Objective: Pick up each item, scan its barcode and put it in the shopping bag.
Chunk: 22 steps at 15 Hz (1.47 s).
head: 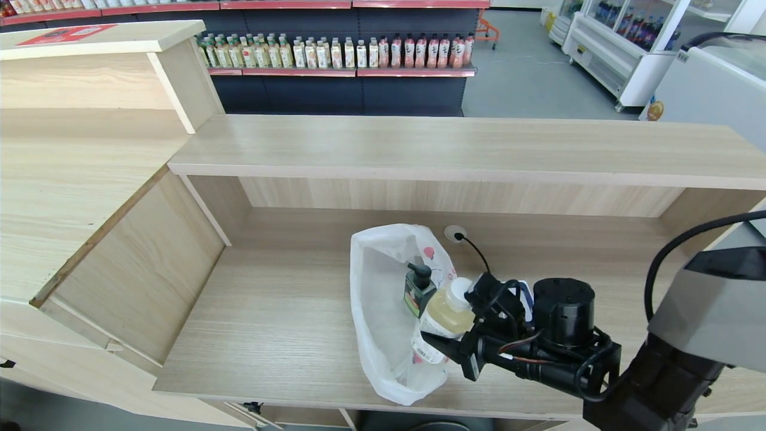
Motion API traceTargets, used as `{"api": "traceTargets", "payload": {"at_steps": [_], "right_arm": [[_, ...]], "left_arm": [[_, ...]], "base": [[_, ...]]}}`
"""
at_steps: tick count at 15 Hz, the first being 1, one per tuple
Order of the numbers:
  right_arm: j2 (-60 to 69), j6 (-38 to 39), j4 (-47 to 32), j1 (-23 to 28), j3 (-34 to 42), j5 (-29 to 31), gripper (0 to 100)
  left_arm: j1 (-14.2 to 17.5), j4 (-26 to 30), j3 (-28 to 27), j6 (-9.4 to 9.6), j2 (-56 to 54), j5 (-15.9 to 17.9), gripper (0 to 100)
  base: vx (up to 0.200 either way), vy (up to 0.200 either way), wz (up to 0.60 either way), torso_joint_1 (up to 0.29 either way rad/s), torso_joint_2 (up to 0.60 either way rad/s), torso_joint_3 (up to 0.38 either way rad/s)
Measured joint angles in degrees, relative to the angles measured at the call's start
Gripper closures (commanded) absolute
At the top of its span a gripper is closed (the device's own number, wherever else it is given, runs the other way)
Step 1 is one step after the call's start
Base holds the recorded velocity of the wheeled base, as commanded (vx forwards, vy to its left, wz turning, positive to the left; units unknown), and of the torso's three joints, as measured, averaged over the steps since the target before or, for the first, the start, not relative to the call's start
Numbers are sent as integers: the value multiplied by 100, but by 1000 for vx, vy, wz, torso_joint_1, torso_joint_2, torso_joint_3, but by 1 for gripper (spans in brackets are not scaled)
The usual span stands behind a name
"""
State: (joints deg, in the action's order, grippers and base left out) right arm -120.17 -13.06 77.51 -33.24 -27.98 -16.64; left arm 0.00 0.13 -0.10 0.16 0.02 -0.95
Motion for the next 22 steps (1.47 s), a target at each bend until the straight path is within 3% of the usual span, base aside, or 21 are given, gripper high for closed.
{"api": "traceTargets", "payload": {"at_steps": [5,6,11,14,19,22], "right_arm": [[-778,-374,124,4,-466,228,100],[-877,-378,124,4,-575,233,0],[-998,-205,118,-22,-694,204,0],[-625,436,59,-44,-675,213,0],[868,852,-1007,185,-422,257,0],[2148,885,-1431,618,221,505,0]], "left_arm": [[0,2,0,0,0,0,0],[0,0,0,0,0,0,0],[0,2,0,0,0,0,0],[0,0,0,0,0,0,0],[0,0,0,0,0,0,0],[0,2,0,0,0,0,0]], "base": [[0,0,0,0,0,0],[0,0,0,0,0,0],[0,0,0,0,0,0],[0,0,0,0,0,0],[0,0,0,0,0,0],[0,0,0,0,0,0]]}}
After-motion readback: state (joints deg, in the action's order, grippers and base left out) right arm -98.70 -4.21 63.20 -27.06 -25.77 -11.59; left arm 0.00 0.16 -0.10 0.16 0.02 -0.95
